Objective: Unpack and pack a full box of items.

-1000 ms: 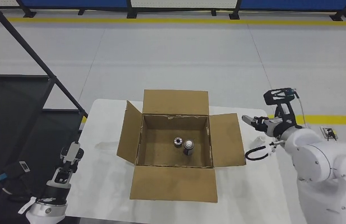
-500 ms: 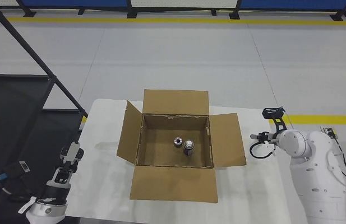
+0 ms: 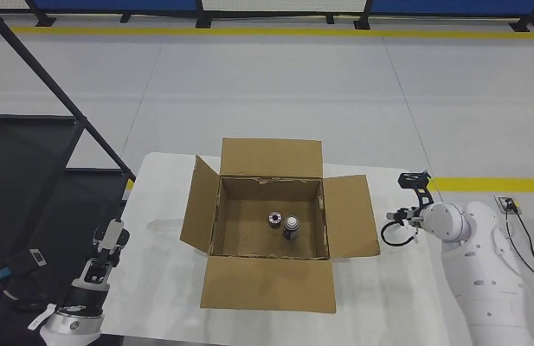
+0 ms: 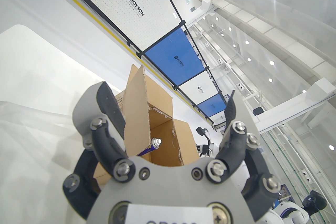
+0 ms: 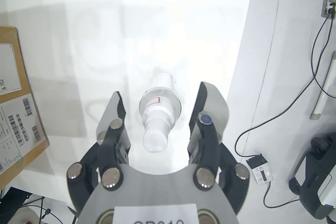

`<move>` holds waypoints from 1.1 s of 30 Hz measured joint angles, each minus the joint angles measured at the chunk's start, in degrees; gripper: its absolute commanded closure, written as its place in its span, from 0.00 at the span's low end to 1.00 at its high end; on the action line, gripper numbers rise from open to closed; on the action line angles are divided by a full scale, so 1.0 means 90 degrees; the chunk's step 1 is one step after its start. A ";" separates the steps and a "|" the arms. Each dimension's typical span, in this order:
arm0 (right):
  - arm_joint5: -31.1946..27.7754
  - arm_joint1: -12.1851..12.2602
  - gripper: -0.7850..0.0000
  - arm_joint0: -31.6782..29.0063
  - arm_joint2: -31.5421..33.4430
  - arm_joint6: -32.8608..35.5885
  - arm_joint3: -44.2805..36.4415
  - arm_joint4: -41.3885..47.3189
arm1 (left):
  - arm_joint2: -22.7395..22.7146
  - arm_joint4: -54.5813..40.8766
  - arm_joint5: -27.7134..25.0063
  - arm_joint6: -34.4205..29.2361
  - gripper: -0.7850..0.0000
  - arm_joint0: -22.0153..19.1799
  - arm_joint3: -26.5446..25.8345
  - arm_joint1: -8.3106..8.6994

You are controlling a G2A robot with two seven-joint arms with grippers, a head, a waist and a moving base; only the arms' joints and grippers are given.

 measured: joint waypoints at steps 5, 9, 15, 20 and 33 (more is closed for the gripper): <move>-0.0152 0.0068 1.00 -0.0072 0.0222 0.0017 -0.0349 0.0290 | 0.0000 0.0000 0.0000 0.0000 0.00 0.0000 0.0000 0.0000; -0.0129 0.0135 1.00 -0.0392 0.0513 0.0110 -0.1354 0.0558 | 0.0000 0.0000 0.0000 0.0000 0.00 0.0000 0.0000 0.0000; 0.0331 0.0198 1.00 -0.1265 0.1062 0.0339 -0.4049 0.1199 | 0.0000 0.0000 0.0000 0.0000 0.00 0.0000 0.0000 0.0000; 0.0581 0.0184 1.00 -0.1870 0.0924 0.0285 -0.6057 0.1834 | 0.0000 0.0000 0.0000 0.0000 0.00 0.0000 0.0000 0.0000; 0.0654 -0.0075 1.00 -0.1214 -0.2698 0.0391 -0.5551 0.0895 | 0.0000 0.0000 0.0000 0.0000 0.00 0.0000 0.0000 0.0000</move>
